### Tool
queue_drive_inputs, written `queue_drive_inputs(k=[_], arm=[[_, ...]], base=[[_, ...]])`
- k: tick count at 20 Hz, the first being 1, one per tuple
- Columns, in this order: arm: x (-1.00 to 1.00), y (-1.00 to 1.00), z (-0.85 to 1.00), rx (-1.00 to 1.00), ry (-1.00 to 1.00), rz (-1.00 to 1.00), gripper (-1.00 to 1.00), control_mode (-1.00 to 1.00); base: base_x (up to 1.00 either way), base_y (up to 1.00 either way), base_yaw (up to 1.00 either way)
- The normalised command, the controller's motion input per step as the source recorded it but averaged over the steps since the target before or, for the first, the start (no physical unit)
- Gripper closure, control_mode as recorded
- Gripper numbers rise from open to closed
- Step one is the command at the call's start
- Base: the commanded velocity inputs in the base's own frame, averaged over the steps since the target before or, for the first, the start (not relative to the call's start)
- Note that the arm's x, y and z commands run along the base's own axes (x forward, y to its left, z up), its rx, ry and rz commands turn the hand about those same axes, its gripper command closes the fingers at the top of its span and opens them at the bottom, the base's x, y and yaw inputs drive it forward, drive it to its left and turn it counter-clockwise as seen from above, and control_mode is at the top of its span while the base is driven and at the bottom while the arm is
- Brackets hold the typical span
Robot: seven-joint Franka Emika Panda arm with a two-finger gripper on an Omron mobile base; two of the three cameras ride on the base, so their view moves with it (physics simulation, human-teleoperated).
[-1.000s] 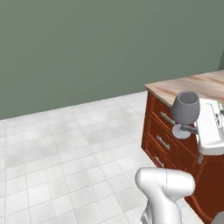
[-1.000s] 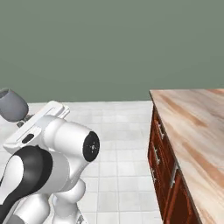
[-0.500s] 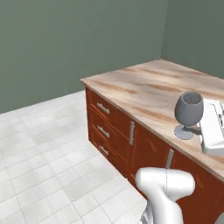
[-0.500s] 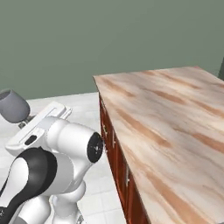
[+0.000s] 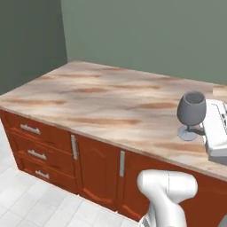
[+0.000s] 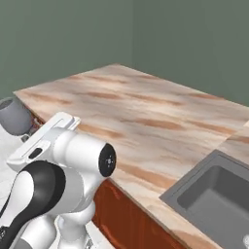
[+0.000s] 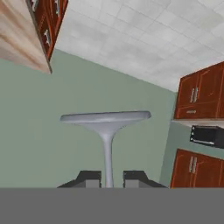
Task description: Retrieve the wine glasses from the counter and place one next to each plate.
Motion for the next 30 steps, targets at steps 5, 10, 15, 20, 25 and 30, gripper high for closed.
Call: queue_drive_inputs(k=[5, 10, 15, 20, 25, 30], arm=[[0.00, 0.00, 0.00, 0.00, 0.00, 0.00, 1.00, 1.00], [0.00, 0.00, 0.00, 0.00, 0.00, 0.00, 1.00, 1.00], [0.00, 0.00, 0.00, 0.00, 0.00, 0.00, 1.00, 1.00], [0.00, 0.00, 0.00, 0.00, 0.00, 0.00, 1.00, 1.00], [0.00, 0.00, 0.00, 0.00, 0.00, 0.00, 1.00, 1.00], [0.00, 0.00, 0.00, 0.00, 0.00, 0.00, 1.00, 1.00]], base=[[-0.46, -0.69, -0.56], [-0.68, -1.00, -0.26], [-0.75, -1.00, -0.23], [-0.52, -1.00, -0.33], [-0.37, -1.00, -0.23], [-0.47, -1.00, -0.15]])
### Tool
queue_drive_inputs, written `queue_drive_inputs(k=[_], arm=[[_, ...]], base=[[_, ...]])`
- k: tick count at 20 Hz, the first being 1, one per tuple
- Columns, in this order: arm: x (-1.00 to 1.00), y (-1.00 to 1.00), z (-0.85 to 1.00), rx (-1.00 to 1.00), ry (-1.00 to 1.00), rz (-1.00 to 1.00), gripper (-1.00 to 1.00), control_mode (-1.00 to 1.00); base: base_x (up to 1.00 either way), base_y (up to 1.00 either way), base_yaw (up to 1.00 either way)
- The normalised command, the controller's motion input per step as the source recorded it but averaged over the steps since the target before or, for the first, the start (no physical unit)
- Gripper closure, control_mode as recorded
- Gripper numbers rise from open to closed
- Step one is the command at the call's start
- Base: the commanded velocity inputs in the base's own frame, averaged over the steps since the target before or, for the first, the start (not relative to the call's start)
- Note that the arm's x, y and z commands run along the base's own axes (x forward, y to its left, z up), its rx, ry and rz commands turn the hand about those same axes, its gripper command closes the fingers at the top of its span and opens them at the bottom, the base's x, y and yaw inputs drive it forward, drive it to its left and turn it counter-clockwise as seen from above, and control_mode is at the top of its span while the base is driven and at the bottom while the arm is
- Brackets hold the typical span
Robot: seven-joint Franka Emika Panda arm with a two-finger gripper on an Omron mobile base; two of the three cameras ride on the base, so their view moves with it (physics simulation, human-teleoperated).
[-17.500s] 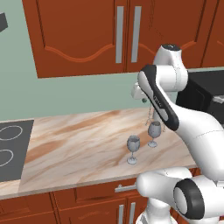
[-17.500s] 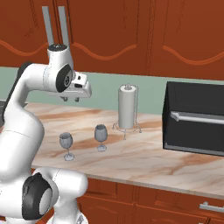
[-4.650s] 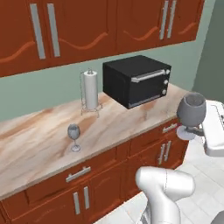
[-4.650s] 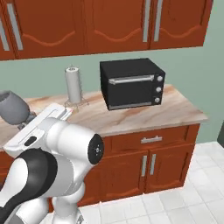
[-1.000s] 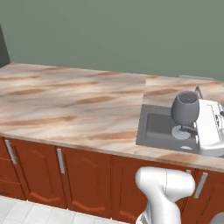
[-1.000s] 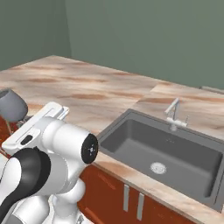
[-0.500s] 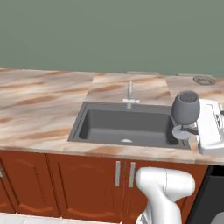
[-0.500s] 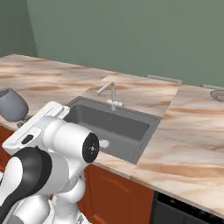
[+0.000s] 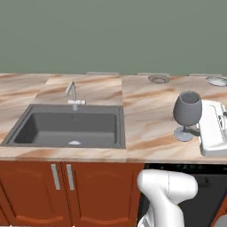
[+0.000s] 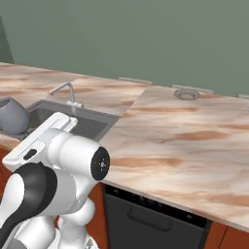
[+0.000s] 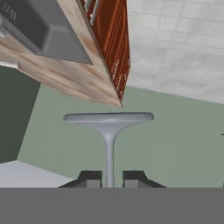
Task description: Retrieve the wine glasses from the counter and place one next to each plate.
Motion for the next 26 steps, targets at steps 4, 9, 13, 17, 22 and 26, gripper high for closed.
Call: queue_drive_inputs(k=[4, 9, 13, 17, 22, 26], arm=[[0.00, 0.00, 0.00, 0.00, 0.00, 0.00, 1.00, 1.00], [0.00, 0.00, 0.00, 0.00, 0.00, 0.00, 1.00, 1.00], [0.00, 0.00, 0.00, 0.00, 0.00, 0.00, 1.00, 1.00], [0.00, 0.00, 0.00, 0.00, 0.00, 0.00, 1.00, 1.00], [0.00, 0.00, 0.00, 0.00, 0.00, 0.00, 1.00, 1.00], [0.00, 0.00, 0.00, 0.00, 0.00, 0.00, 1.00, 1.00]], base=[[-0.46, -1.00, -0.14], [-0.44, -1.00, -0.12], [-0.43, -1.00, -0.11], [-0.47, -1.00, -0.10], [-0.44, -1.00, -0.09], [-0.45, -1.00, -0.09]])
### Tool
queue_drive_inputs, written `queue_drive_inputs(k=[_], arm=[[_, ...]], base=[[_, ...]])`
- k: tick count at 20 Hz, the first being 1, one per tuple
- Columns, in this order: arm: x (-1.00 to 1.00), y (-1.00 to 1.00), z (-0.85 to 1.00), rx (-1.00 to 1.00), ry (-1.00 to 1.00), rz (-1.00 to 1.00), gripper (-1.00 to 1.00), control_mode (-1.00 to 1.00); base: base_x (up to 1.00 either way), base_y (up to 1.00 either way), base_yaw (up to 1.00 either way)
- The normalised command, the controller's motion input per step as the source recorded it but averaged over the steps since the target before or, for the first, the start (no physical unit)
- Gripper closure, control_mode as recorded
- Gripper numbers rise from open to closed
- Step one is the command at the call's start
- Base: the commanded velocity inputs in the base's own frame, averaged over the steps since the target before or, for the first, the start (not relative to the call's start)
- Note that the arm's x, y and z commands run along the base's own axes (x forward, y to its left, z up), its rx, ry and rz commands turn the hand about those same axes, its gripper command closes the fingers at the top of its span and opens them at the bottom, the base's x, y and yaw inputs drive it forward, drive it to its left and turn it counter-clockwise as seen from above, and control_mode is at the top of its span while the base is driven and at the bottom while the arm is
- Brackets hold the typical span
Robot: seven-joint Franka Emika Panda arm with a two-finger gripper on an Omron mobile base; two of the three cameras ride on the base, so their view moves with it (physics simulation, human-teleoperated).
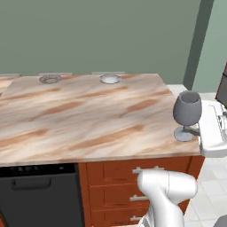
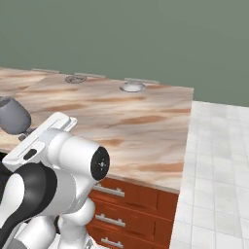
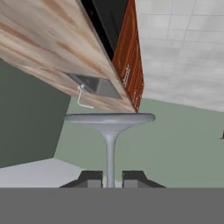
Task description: Retrieve the wine glasses from the counter and place one next to each plate.
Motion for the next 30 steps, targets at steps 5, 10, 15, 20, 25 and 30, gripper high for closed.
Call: queue_drive_inputs(k=[5, 10, 15, 20, 25, 30], arm=[[0.00, 0.00, 0.00, 0.00, 0.00, 0.00, 1.00, 1.00], [0.00, 0.00, 0.00, 0.00, 0.00, 0.00, 1.00, 1.00], [0.00, 0.00, 0.00, 0.00, 0.00, 0.00, 1.00, 1.00], [0.00, 0.00, 0.00, 0.00, 0.00, 0.00, 1.00, 1.00], [0.00, 0.00, 0.00, 0.00, 0.00, 0.00, 1.00, 1.00], [0.00, 0.00, 0.00, 0.00, 0.00, 0.00, 1.00, 1.00]], base=[[-0.24, -1.00, 0.00], [-0.38, -1.00, 0.05], [-0.24, -1.00, 0.13], [0.16, -1.00, 0.26], [0.85, -0.54, 0.43], [1.00, -0.13, 0.51]])
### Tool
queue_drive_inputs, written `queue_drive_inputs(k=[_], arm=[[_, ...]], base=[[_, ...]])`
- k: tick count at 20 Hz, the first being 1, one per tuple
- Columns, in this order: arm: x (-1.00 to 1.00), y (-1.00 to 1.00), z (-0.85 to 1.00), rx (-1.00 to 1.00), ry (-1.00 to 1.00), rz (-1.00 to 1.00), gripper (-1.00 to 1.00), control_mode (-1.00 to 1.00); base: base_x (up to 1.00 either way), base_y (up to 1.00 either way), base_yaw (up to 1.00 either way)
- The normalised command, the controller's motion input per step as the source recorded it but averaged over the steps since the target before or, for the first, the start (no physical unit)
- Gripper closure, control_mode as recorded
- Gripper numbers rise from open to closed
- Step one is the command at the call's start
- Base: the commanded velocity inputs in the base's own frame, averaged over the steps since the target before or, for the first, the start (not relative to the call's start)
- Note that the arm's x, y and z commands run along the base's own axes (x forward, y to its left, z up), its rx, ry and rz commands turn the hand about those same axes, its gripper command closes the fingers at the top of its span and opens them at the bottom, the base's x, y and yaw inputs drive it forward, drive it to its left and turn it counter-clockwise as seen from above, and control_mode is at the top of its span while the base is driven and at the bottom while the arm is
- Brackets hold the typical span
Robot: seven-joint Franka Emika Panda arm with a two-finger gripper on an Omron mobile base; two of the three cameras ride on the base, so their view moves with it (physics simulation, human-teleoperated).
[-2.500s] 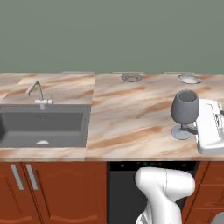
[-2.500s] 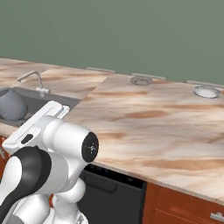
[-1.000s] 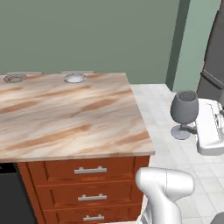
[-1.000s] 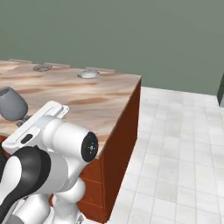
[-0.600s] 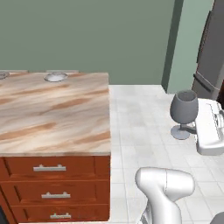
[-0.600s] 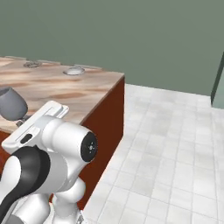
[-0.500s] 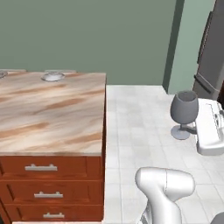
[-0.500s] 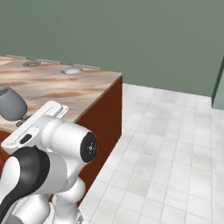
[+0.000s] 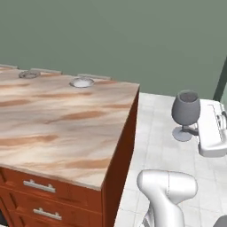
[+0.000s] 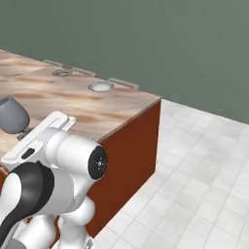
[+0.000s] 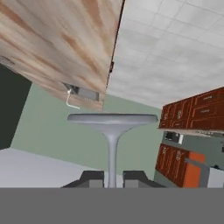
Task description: Retrieve the wine glasses from the counter and place one next to each plate.
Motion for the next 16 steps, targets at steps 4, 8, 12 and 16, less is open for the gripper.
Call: queue_drive_inputs(k=[4, 8, 12, 16], arm=[[0.00, 0.00, 0.00, 0.00, 0.00, 0.00, 1.00, 1.00], [0.00, 0.00, 0.00, 0.00, 0.00, 0.00, 1.00, 1.00], [0.00, 0.00, 0.00, 0.00, 0.00, 0.00, 1.00, 1.00], [0.00, 0.00, 0.00, 0.00, 0.00, 0.00, 1.00, 1.00]], base=[[1.00, -0.89, 0.30], [1.00, -1.00, 0.15], [1.00, -1.00, 0.24], [1.00, -1.00, 0.25]])
